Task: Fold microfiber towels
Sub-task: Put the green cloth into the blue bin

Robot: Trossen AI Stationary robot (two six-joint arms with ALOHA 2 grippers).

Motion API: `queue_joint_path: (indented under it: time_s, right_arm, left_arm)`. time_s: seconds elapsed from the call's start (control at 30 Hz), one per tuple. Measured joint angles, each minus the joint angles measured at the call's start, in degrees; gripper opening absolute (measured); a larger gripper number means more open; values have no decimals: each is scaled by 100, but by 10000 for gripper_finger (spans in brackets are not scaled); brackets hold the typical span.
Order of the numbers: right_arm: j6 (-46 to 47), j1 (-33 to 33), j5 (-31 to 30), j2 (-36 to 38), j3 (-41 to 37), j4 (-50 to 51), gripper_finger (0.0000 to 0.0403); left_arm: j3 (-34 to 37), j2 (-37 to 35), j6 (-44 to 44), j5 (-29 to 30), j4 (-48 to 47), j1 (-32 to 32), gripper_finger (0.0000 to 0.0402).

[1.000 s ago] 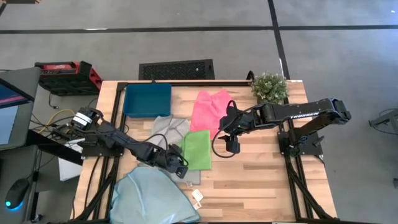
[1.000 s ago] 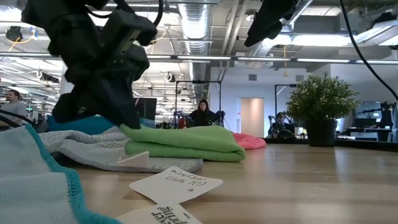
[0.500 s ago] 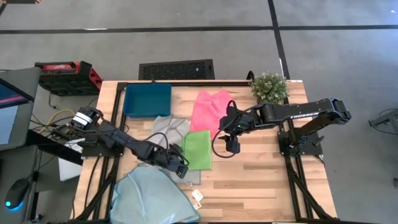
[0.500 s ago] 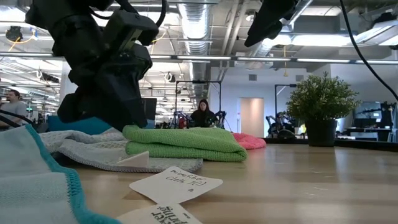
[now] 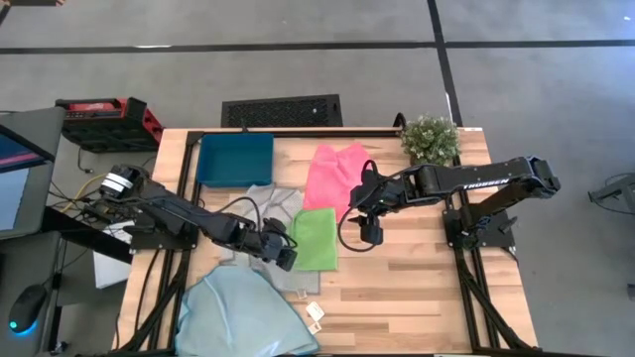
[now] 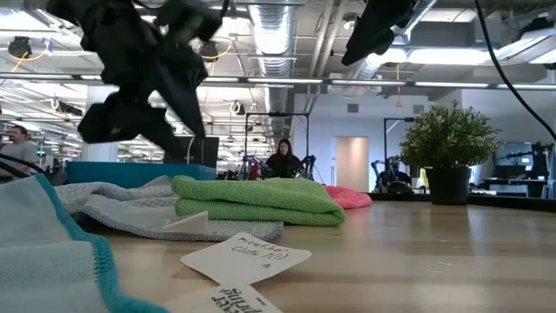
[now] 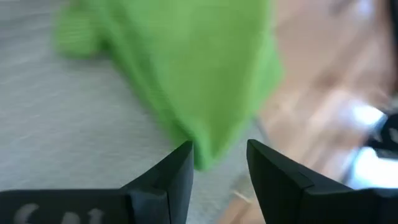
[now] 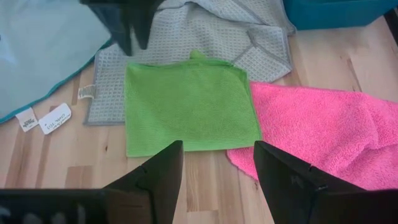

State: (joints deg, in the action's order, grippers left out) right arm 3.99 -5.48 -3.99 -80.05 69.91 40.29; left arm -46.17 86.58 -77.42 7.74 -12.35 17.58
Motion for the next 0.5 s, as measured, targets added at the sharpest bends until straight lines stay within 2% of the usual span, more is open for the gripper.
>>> queue_joint_path:
  time_s: [0.13,0.5]
  right_arm:
    - [1,0,-1,-2,0,6,221]
    - [-4,0,-17,-2,0,40,221]
  left_arm:
    - [3,172,-238,-113,-210,-153,142]
    - [10,564,-26,-240,75,-485,142]
